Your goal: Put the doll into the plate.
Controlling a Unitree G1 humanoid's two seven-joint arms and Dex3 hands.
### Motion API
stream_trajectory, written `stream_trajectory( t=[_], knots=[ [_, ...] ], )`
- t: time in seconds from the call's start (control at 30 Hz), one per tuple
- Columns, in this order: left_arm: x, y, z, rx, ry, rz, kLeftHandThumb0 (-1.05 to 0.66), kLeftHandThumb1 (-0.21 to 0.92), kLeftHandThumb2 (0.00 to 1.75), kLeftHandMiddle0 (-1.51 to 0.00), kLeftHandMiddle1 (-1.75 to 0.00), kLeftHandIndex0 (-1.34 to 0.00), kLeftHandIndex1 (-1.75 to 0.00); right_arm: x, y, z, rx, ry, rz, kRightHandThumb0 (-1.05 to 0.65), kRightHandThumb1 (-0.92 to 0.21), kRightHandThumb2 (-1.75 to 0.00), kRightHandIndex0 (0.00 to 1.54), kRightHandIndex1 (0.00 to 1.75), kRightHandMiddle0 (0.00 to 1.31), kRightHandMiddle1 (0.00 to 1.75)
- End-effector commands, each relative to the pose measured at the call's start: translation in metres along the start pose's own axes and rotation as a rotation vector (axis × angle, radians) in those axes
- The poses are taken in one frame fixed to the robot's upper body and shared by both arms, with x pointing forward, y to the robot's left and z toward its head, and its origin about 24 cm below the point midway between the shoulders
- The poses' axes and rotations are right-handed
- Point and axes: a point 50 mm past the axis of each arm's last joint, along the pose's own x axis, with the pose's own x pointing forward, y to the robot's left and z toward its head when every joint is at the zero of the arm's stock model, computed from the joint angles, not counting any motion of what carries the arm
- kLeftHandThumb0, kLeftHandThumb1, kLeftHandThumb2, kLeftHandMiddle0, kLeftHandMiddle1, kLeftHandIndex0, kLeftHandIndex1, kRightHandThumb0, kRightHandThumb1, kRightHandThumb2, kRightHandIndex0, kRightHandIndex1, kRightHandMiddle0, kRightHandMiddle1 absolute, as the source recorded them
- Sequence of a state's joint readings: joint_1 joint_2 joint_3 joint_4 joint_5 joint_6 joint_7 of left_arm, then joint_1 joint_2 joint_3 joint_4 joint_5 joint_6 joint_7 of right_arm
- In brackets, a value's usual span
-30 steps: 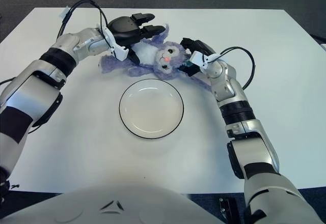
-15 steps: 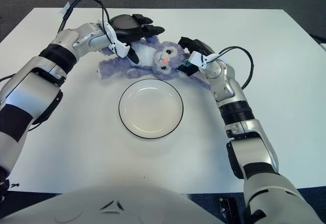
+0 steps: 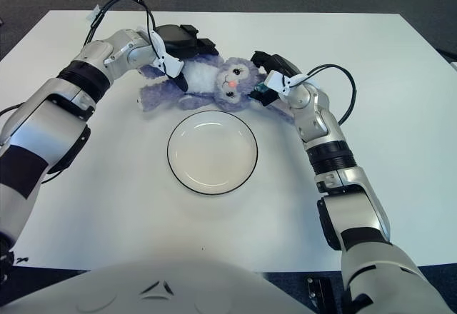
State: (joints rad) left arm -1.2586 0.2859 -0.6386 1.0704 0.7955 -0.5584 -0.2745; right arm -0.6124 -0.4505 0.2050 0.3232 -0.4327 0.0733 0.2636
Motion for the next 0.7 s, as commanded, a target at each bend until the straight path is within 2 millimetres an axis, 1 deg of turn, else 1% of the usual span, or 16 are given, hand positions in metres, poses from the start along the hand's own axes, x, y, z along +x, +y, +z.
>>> stream_trajectory(
  t=[0.0, 0.17, 0.3, 0.63, 0.67],
  knots=[
    [-0.001, -0.001, -0.003, 0.015, 0.023, -0.036, -0.81, 0.81, 0.00, -0.14, -1.00, -0.23, -0.43, -0.001, -0.013, 0.002, -0.015, -0.004, -0.029, 0.45, -0.34, -1.27, 0.58, 1.75, 0.76, 1.75],
    [-0.001, -0.001, -0.003, 0.014, 0.024, -0.037, -0.81, 0.81, 0.00, -0.14, -0.99, -0.24, -0.40, -0.002, -0.013, 0.002, -0.015, -0.003, -0.029, 0.45, -0.34, -1.27, 0.58, 1.75, 0.76, 1.75],
    [0.000, -0.010, -0.004, -0.008, 0.038, -0.067, -0.80, 0.82, 0.00, -0.13, -0.99, -0.25, -0.38, -0.003, -0.016, 0.003, -0.009, 0.001, -0.048, 0.45, -0.34, -1.28, 0.58, 1.75, 0.76, 1.75],
    [0.000, -0.011, -0.004, -0.011, 0.040, -0.073, -0.80, 0.82, 0.00, -0.13, -0.98, -0.26, -0.36, -0.004, -0.017, 0.004, -0.007, 0.004, -0.051, 0.46, -0.34, -1.28, 0.59, 1.75, 0.76, 1.75],
    [0.001, -0.014, -0.003, -0.012, 0.039, -0.087, -0.80, 0.82, 0.00, -0.13, -0.98, -0.26, -0.36, -0.005, -0.018, 0.004, -0.007, 0.005, -0.054, 0.46, -0.34, -1.28, 0.59, 1.75, 0.76, 1.75]
  ],
)
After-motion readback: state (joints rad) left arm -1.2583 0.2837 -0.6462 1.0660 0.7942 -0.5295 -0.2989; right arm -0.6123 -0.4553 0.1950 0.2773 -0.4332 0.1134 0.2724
